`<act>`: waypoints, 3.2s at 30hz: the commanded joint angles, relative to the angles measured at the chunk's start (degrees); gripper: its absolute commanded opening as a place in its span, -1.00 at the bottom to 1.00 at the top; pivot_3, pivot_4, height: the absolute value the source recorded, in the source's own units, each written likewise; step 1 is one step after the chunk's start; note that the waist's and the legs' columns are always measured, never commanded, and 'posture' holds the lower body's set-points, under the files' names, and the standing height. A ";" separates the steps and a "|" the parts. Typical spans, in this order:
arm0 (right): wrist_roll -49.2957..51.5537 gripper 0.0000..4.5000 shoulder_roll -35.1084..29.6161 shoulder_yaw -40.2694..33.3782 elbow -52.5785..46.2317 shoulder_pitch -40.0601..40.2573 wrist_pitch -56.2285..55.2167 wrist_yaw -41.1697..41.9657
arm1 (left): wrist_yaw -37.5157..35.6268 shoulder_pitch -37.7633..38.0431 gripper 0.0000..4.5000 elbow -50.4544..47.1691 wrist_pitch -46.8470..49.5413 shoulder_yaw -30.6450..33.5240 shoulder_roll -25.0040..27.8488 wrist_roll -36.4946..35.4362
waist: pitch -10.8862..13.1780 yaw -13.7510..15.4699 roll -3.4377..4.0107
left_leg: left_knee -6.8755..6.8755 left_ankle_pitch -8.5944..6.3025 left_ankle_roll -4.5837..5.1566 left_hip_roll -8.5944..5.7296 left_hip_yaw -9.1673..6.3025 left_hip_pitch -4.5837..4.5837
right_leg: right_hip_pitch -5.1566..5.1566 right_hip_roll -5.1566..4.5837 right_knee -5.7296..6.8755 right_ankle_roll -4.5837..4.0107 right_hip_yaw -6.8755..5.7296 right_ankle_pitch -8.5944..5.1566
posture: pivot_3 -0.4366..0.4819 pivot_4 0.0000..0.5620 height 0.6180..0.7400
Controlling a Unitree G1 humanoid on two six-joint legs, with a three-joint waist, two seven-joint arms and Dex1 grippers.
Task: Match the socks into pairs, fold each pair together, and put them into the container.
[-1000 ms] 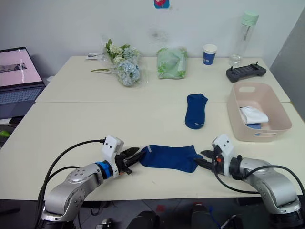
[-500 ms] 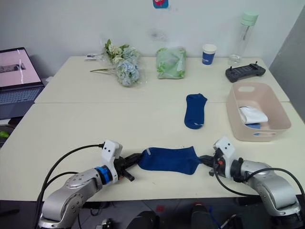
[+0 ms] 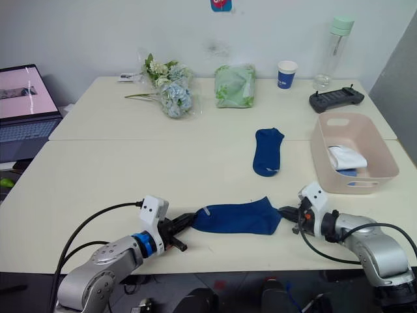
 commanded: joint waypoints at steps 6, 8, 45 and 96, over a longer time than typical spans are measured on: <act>4.06 0.17 0.18 -7.13 -5.29 -0.28 -0.32 -1.12 | -3.70 -1.24 0.17 0.08 -4.47 3.68 4.12 0.22 | 0.01 -0.12 0.01 | 0.00 0.00 0.00 0.00 0.03 0.01 | -0.02 0.02 0.01 0.00 0.00 0.00 | -0.05 -0.47 1.00; 4.05 0.17 -0.08 -7.03 -6.98 -1.16 -1.54 -0.45 | -6.47 -2.41 0.17 0.74 -8.33 3.79 6.91 1.97 | 0.01 -0.13 0.02 | -0.01 0.00 0.00 -0.01 0.03 0.01 | -0.03 0.06 0.01 -0.01 -0.02 0.00 | -0.05 -0.47 1.00; -11.26 -1.00 3.27 10.34 2.04 0.61 -23.83 7.36 | -30.18 -14.19 -0.99 19.41 -33.46 -15.99 11.60 16.82 | -0.01 -0.29 0.07 | -0.01 -0.01 0.02 -0.02 -0.01 -0.01 | -0.03 0.03 -0.03 0.01 -0.03 0.02 | -0.05 -0.47 1.00; -25.33 1.00 14.08 11.31 30.68 -26.09 -25.06 -6.62 | -3.66 -10.82 0.98 -1.65 -16.50 5.92 3.96 3.03 | -0.01 -0.70 0.07 | -0.01 -0.01 0.00 -0.01 0.05 -0.01 | -0.10 0.03 0.01 -0.04 0.00 0.07 | -0.05 -0.47 1.00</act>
